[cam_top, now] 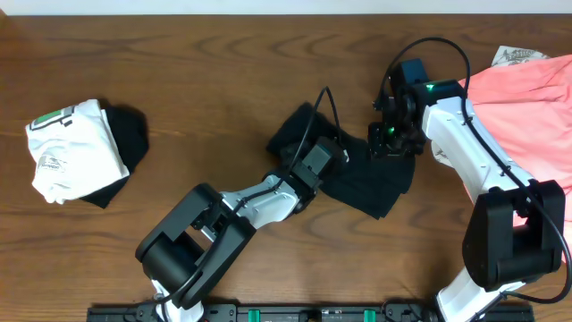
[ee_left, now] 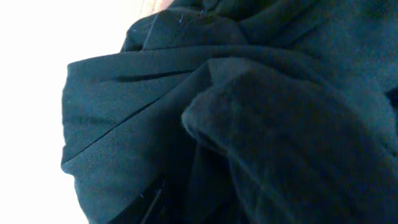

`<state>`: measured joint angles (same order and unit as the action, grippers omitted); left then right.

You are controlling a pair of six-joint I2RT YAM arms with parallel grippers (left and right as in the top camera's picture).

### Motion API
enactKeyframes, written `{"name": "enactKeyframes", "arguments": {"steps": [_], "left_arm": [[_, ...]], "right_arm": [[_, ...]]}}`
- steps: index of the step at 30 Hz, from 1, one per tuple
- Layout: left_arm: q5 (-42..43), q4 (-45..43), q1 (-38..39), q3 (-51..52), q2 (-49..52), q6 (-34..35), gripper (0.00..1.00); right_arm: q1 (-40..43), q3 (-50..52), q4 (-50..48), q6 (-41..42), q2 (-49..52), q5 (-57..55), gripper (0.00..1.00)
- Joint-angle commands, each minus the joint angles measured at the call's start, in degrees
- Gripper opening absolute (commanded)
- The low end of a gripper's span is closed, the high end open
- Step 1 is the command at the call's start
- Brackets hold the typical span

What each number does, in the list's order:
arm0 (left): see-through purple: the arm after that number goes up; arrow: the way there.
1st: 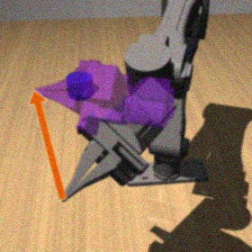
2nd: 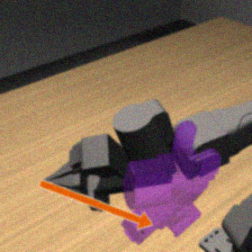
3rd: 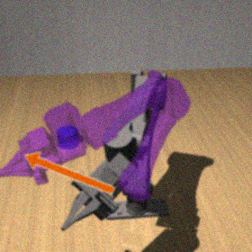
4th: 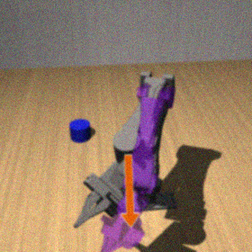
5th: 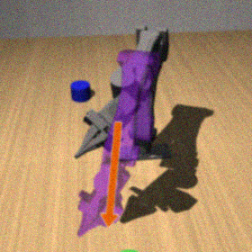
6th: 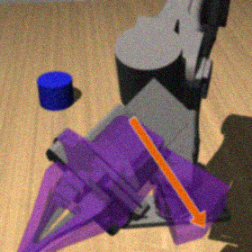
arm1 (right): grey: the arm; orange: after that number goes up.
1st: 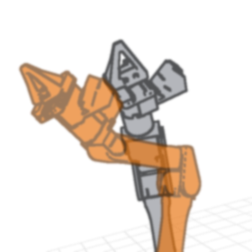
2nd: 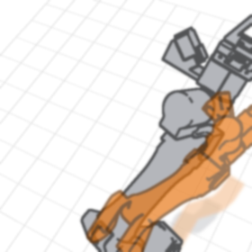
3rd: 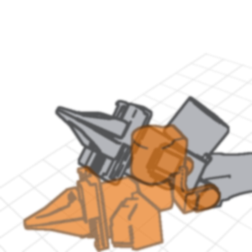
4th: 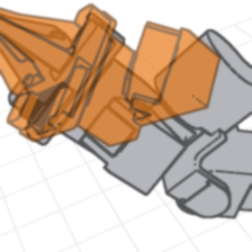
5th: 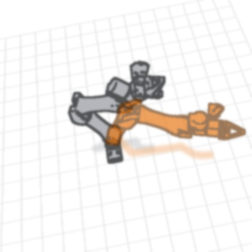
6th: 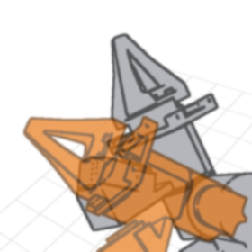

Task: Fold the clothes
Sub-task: 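Regrasp the garment's upper left fold with the left gripper and pull left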

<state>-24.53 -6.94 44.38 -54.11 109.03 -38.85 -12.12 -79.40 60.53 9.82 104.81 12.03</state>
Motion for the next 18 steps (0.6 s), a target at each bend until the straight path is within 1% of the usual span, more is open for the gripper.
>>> {"name": "enactKeyframes", "arguments": {"steps": [1,6,11,15,18], "left_arm": [[-5.14,-0.57,-0.07,0.59,1.31,0.09,0.36],[-8.02,-2.69,-0.9,0.59,-3.39,1.14,0.4],[-7.76,-3.02,-4.44,0.59,-11.37,10.38,0.44],[-2.89,-2.89,-8.61,0.59,-15.63,15.28,0.47],[3.48,-1.77,-13.27,0.59,-16.57,21.49,0.48]], "right_arm": [[0.07,-0.42,-0.13,-0.87,-0.9,0.44,0.39],[0.07,-0.42,-0.13,-0.87,-0.87,0.44,0.39],[0.07,-0.42,-0.15,-0.9,-0.87,0.42,0.39],[0.07,-0.42,-0.13,-0.9,-0.87,0.42,0.39],[0.07,-0.42,-0.09,-0.9,-0.87,0.42,0.39]]}}
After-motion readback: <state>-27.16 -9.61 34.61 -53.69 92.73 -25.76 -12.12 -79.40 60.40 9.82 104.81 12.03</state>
